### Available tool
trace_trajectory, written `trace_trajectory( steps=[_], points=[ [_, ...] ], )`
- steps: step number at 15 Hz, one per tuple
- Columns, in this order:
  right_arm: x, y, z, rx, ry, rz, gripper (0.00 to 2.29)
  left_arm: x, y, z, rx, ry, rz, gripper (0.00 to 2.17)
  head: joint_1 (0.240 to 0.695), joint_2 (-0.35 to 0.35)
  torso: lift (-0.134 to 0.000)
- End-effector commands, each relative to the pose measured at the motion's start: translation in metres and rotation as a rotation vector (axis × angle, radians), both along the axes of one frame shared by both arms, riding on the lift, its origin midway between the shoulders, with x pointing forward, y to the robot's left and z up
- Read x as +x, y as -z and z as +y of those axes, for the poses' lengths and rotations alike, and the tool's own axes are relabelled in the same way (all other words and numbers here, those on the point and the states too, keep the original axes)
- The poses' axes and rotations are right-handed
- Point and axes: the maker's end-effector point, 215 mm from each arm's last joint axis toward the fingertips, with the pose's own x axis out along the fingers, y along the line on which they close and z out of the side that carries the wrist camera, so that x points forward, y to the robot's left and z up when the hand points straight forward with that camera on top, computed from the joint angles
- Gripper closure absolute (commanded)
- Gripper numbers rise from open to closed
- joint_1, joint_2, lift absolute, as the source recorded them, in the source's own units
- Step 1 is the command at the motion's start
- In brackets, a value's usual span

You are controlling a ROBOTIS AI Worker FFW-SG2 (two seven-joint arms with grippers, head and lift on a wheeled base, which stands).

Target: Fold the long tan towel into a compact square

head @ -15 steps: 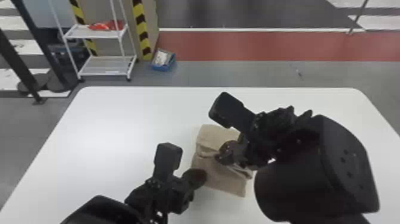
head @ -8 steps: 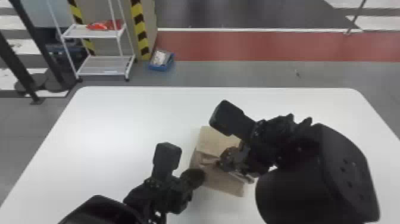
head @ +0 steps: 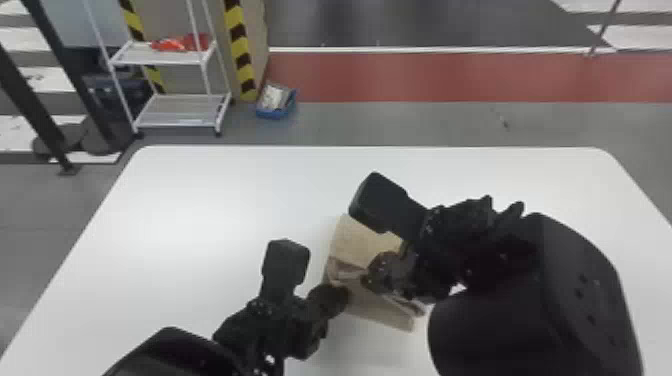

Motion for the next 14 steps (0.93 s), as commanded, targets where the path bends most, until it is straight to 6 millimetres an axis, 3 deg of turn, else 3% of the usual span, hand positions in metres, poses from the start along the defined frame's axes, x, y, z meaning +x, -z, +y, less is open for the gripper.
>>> trace_trajectory(
  steps=[1,8,9,10,11,14],
  points=[
    [-0.0049,0.0035,0.0001,0.000,-0.002,0.010,1.37,0.0019,-0.0002,0.0027,0.002,-0.005,-0.001,2.14,0.695,0.029,-0.124],
    [-0.0077,0.0096,-0.0037,-0.015,0.001,0.012,1.36,0.0027,-0.0023,0.0003,0.000,-0.001,-0.007,2.14,0.695,0.025,-0.124],
    [-0.0092,0.0108,-0.0031,-0.018,0.000,0.014,1.19,0.0026,-0.0021,0.0008,0.002,-0.001,-0.007,2.15,0.695,0.024,-0.124],
    [-0.0103,0.0108,-0.0031,-0.011,0.008,0.021,0.75,0.0026,-0.0021,0.0008,0.002,-0.001,-0.007,2.14,0.695,0.024,-0.124],
    [-0.0112,0.0117,-0.0032,-0.012,0.010,0.023,0.55,0.0026,-0.0021,0.0008,0.002,-0.001,-0.007,2.14,0.695,0.024,-0.124],
    [-0.0125,0.0097,-0.0012,-0.004,0.005,0.022,0.37,0.0029,-0.0022,0.0009,0.003,-0.002,-0.008,2.14,0.695,0.025,-0.124]
  ],
)
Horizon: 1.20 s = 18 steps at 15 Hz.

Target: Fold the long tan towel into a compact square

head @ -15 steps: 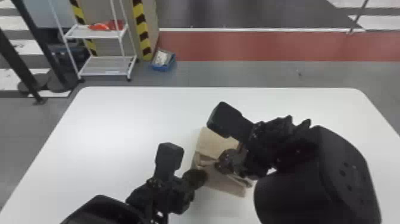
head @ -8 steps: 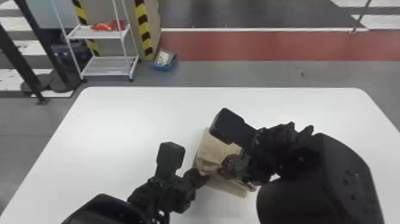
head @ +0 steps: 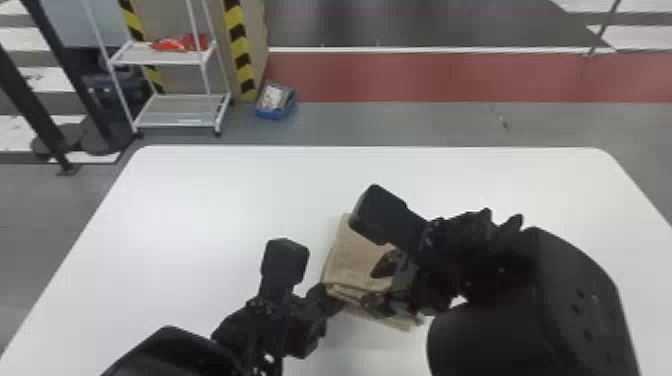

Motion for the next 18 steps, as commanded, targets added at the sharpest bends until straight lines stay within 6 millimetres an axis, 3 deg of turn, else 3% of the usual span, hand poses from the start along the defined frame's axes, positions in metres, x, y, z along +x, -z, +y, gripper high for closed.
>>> trace_trajectory(
  steps=[1,5,8,10,11,13,14,18],
  points=[
    [-0.002,-0.003,0.003,0.010,-0.007,-0.001,0.37,0.001,-0.001,0.001,0.001,-0.002,-0.002,2.14,0.695,0.026,-0.124],
    [-0.004,-0.015,0.005,0.043,-0.005,-0.016,0.36,0.001,0.000,0.003,0.006,-0.003,-0.001,2.14,0.695,0.033,-0.124],
    [0.009,-0.024,-0.016,0.061,0.048,-0.032,0.38,0.001,0.001,0.004,0.009,-0.003,-0.002,2.14,0.695,0.033,-0.124],
    [0.020,-0.030,-0.031,0.078,0.084,-0.038,0.69,0.001,0.001,0.005,0.009,-0.005,-0.002,2.15,0.695,0.020,-0.124],
    [0.025,-0.031,-0.042,0.078,0.106,-0.042,1.23,0.001,0.001,0.005,0.011,-0.004,-0.002,2.14,0.695,0.011,-0.124],
    [0.026,-0.027,-0.052,0.079,0.133,-0.034,2.02,0.001,0.001,0.005,0.011,-0.004,-0.002,2.14,0.695,-0.014,-0.124],
    [0.028,-0.027,-0.059,0.082,0.150,-0.034,2.12,0.001,0.001,0.005,0.011,-0.004,-0.002,2.14,0.695,-0.023,-0.124],
    [0.016,-0.007,-0.066,0.050,0.144,-0.004,2.13,0.001,0.001,0.005,0.012,-0.003,-0.002,2.14,0.695,-0.050,-0.124]
  ],
)
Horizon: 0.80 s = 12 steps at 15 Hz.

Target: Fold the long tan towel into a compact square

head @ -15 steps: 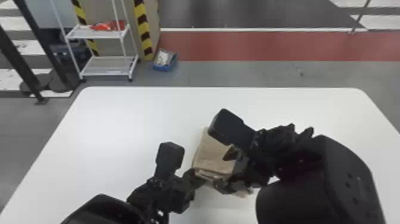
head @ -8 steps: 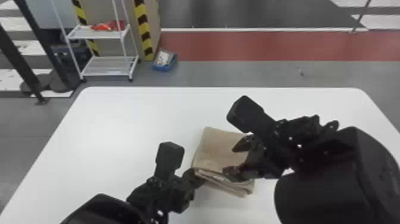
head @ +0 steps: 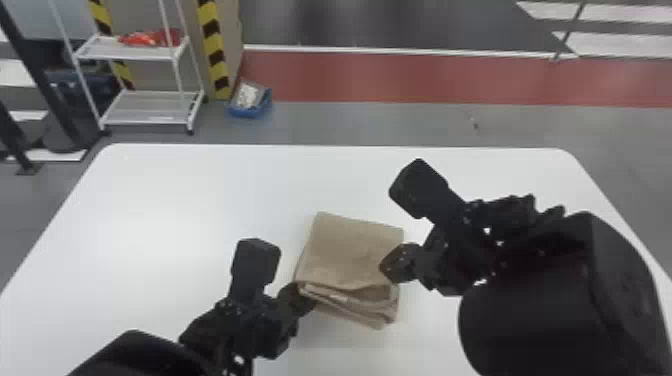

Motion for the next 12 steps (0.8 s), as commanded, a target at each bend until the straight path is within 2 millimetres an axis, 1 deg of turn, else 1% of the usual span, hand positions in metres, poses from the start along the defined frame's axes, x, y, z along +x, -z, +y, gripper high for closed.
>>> trace_trajectory(
  steps=[1,5,7,10,12],
  points=[
    [-0.009,0.015,0.002,-0.017,-0.015,0.028,2.13,0.000,0.000,-0.002,-0.001,0.002,0.000,2.14,0.695,-0.053,-0.124],
    [-0.024,0.032,0.011,-0.031,-0.038,0.064,2.13,-0.002,0.000,-0.002,0.003,0.004,0.001,2.14,0.695,-0.054,-0.124],
    [-0.027,0.038,0.013,-0.040,-0.044,0.075,2.13,-0.003,-0.001,-0.002,0.004,0.006,-0.002,2.14,0.695,-0.049,-0.124],
    [-0.032,0.051,0.020,-0.055,-0.060,0.097,2.13,-0.005,-0.002,-0.004,0.003,0.010,-0.002,2.14,0.695,-0.042,-0.124],
    [-0.035,0.054,0.023,-0.059,-0.069,0.103,2.13,-0.007,0.000,-0.002,0.007,0.008,0.003,2.14,0.695,-0.038,-0.124]
  ],
)
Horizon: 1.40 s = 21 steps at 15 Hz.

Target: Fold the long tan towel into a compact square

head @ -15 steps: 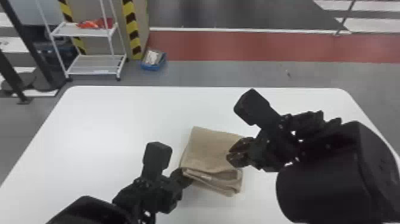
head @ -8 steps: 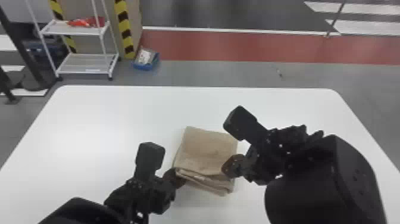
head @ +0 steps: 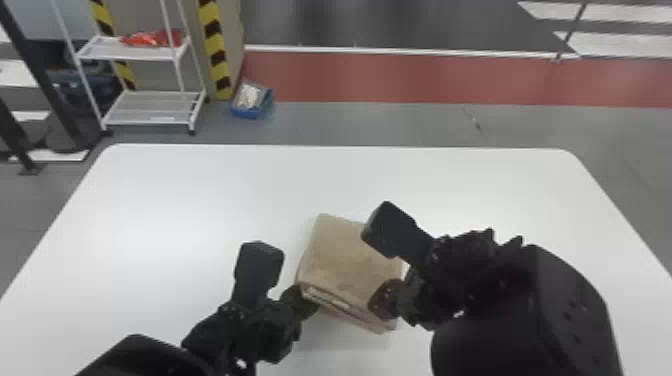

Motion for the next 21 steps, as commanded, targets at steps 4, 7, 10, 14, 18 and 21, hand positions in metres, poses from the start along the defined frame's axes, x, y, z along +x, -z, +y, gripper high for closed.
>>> trace_trajectory(
  steps=[4,7,10,14,18,21],
  points=[
    [-0.005,0.007,0.005,-0.015,-0.020,0.009,2.13,-0.004,0.005,0.002,0.005,0.000,0.021,2.14,0.695,-0.025,-0.124],
    [-0.005,0.009,0.005,-0.020,-0.025,0.009,2.13,-0.007,0.006,0.015,0.059,-0.009,0.042,1.06,0.695,-0.024,-0.124],
    [-0.002,0.007,0.007,-0.019,-0.029,0.003,2.13,0.000,-0.001,0.031,0.059,-0.035,0.028,0.06,0.695,-0.006,-0.124],
    [-0.001,0.007,0.007,-0.021,-0.027,0.003,2.13,0.012,-0.013,0.056,0.049,-0.065,0.009,0.05,0.695,0.029,-0.124],
    [0.000,0.006,0.011,-0.013,-0.025,0.003,2.13,0.013,-0.020,0.067,0.036,-0.032,0.011,0.06,0.695,0.053,-0.124],
    [0.000,0.004,0.014,-0.007,-0.026,0.001,2.13,0.021,-0.025,0.088,0.069,-0.055,-0.003,0.06,0.695,0.075,-0.124]
  ],
)
